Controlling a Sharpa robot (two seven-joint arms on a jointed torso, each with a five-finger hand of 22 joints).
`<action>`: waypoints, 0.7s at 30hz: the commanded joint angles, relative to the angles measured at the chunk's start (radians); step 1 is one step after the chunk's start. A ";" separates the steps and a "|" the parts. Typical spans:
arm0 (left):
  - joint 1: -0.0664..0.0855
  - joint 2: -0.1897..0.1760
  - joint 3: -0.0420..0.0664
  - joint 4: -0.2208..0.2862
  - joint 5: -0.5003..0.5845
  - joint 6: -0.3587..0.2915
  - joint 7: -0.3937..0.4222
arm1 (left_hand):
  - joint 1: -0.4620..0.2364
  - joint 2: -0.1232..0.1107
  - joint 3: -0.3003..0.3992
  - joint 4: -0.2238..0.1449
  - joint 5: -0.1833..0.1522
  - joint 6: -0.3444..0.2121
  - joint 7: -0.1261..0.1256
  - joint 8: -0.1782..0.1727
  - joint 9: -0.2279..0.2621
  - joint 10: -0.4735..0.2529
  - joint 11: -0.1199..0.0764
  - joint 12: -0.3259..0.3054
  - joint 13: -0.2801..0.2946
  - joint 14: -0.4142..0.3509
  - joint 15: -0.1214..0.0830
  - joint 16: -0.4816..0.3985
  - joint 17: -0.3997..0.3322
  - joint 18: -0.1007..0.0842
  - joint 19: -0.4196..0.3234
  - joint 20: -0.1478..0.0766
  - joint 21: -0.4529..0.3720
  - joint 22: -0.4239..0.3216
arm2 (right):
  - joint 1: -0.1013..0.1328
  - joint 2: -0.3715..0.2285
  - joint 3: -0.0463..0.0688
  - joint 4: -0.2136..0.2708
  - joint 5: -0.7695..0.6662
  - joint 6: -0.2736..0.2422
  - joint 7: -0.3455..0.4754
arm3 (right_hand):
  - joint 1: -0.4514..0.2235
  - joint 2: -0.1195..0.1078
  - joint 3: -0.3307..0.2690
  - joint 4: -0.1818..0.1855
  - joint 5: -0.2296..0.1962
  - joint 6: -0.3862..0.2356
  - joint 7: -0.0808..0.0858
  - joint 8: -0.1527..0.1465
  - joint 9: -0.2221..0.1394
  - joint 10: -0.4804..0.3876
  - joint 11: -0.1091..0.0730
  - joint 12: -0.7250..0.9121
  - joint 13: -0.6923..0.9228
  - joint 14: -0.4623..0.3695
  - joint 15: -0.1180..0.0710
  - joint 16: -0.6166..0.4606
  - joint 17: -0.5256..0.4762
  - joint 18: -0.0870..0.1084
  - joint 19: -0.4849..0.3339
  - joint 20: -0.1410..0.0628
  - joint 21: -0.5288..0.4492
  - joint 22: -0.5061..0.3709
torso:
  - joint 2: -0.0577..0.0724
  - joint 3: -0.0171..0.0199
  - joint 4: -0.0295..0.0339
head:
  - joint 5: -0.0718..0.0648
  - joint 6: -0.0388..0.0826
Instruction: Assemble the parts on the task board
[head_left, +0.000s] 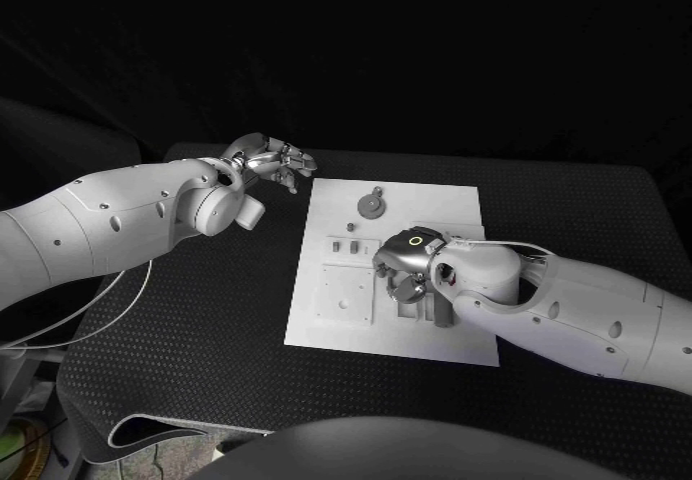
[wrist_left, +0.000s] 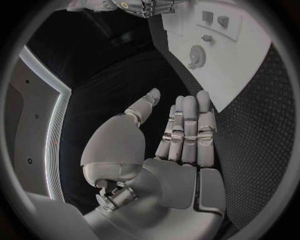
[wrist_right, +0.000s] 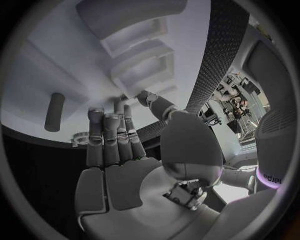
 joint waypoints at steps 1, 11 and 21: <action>0.001 0.002 0.000 0.001 0.001 0.016 0.003 | -0.001 0.005 -0.004 0.000 0.001 0.000 0.008 -0.002 -0.001 -0.010 -0.001 -0.004 0.002 0.008 -0.001 -0.002 0.002 0.027 0.006 0.002 -0.003 0.001 | -0.004 -0.003 -0.004 -0.008 -0.028 0.016 -0.012 | 0.008 0.025 0.001 -0.009 0.000 0.014 0.000 0.007 0.003 0.015 -0.002 0.012 0.010 0.003 -0.008 0.005 -0.002 0.042 0.010 -0.003 0.002 0.015 | 0.000 0.0003 -0.0007 | 0.001 0.000; 0.001 0.001 0.000 0.002 0.001 0.017 0.002 | -0.002 0.006 -0.005 0.001 0.001 -0.001 0.009 -0.002 -0.002 -0.010 -0.001 -0.004 0.002 0.008 0.000 -0.002 0.002 0.027 0.006 0.002 -0.003 0.001 | -0.004 -0.004 -0.005 -0.013 -0.027 -0.012 -0.023 | -0.001 0.073 0.000 -0.007 0.001 0.023 0.001 0.010 0.002 0.023 -0.007 0.020 0.016 0.014 -0.013 0.004 -0.009 0.042 0.020 -0.007 0.004 0.014 | 0.000 0.0001 -0.0006 | -0.001 0.000; 0.001 0.001 0.000 0.002 0.001 0.019 0.002 | -0.003 0.006 -0.005 0.001 0.001 -0.001 0.009 -0.002 -0.002 -0.010 -0.001 -0.004 0.002 0.008 0.000 -0.002 0.002 0.027 0.007 0.002 -0.003 0.002 | -0.004 0.001 -0.005 -0.012 -0.016 -0.045 -0.006 | 0.052 0.096 0.021 -0.018 0.001 -0.007 -0.002 -0.007 -0.012 -0.030 0.006 -0.031 -0.023 0.011 0.000 0.002 -0.016 0.042 0.011 -0.011 0.000 0.016 | 0.000 0.0002 -0.0010 | -0.001 0.000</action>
